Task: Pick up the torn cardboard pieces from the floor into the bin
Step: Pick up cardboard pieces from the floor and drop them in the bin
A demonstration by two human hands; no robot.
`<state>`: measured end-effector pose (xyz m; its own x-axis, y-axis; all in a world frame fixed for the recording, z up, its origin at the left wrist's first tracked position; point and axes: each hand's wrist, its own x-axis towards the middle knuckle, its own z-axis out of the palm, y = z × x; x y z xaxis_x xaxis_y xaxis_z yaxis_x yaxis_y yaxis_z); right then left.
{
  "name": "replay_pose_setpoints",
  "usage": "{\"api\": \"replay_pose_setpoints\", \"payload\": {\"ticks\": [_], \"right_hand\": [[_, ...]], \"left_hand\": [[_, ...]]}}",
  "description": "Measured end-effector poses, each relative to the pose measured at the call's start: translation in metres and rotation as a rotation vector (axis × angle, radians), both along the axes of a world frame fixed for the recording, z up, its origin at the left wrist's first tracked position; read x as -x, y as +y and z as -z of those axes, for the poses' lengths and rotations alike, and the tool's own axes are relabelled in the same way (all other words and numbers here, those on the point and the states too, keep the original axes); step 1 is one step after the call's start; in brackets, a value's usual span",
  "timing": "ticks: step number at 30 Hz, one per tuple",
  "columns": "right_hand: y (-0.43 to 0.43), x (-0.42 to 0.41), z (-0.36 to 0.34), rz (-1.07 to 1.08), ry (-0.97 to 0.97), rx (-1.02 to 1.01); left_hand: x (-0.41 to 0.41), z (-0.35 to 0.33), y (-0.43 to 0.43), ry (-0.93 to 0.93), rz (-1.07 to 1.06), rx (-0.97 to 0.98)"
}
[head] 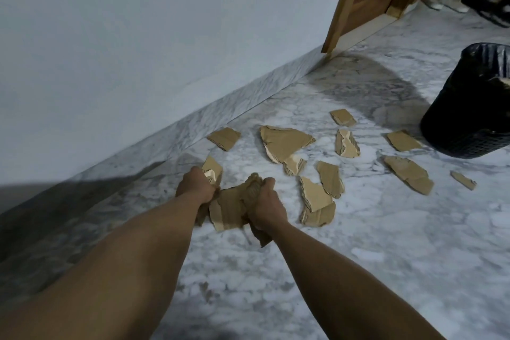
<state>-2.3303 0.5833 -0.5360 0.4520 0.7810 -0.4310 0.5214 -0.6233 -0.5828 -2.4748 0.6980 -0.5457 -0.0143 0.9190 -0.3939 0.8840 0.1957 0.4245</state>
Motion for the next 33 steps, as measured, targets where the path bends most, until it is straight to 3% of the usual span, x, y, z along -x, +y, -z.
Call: {"api": "replay_pose_setpoints", "payload": {"ticks": [2,8,11,13,18,22,23,25,28,30,33], "right_hand": [[-0.001,-0.008,-0.007,0.044,0.123,-0.038],[0.002,-0.070,-0.023,0.027,0.002,0.000],[-0.002,-0.110,-0.025,0.309,-0.089,0.120],[-0.010,-0.124,-0.025,0.363,-0.121,0.233],[-0.025,-0.125,-0.006,0.290,-0.191,0.271],[-0.027,-0.118,0.002,0.004,-0.399,0.154],[-0.025,-0.120,0.000,-0.053,-0.341,0.075],[-0.022,-0.124,-0.008,-0.049,-0.043,-0.101],[-0.020,-0.144,-0.034,0.253,0.408,-0.320],[-0.020,-0.166,-0.045,0.362,0.547,-0.248],[-0.031,-0.191,-0.039,0.334,0.671,-0.017]], "left_hand": [[-0.005,0.000,-0.002,-0.006,0.013,0.005],[-0.034,0.003,-0.024,-0.135,0.017,0.092],[-0.050,0.001,-0.033,-0.136,0.073,0.104],[-0.059,-0.004,-0.038,-0.091,0.113,0.094],[-0.064,-0.005,-0.061,-0.052,0.081,0.058],[-0.067,-0.007,-0.075,-0.039,0.005,0.014],[-0.069,-0.009,-0.076,-0.026,0.000,0.011],[-0.071,-0.011,-0.077,-0.019,-0.026,0.027],[-0.072,-0.011,-0.078,-0.031,-0.077,0.063],[-0.073,-0.010,-0.081,-0.018,-0.085,0.062],[-0.077,-0.011,-0.085,0.039,-0.095,0.025]]}}
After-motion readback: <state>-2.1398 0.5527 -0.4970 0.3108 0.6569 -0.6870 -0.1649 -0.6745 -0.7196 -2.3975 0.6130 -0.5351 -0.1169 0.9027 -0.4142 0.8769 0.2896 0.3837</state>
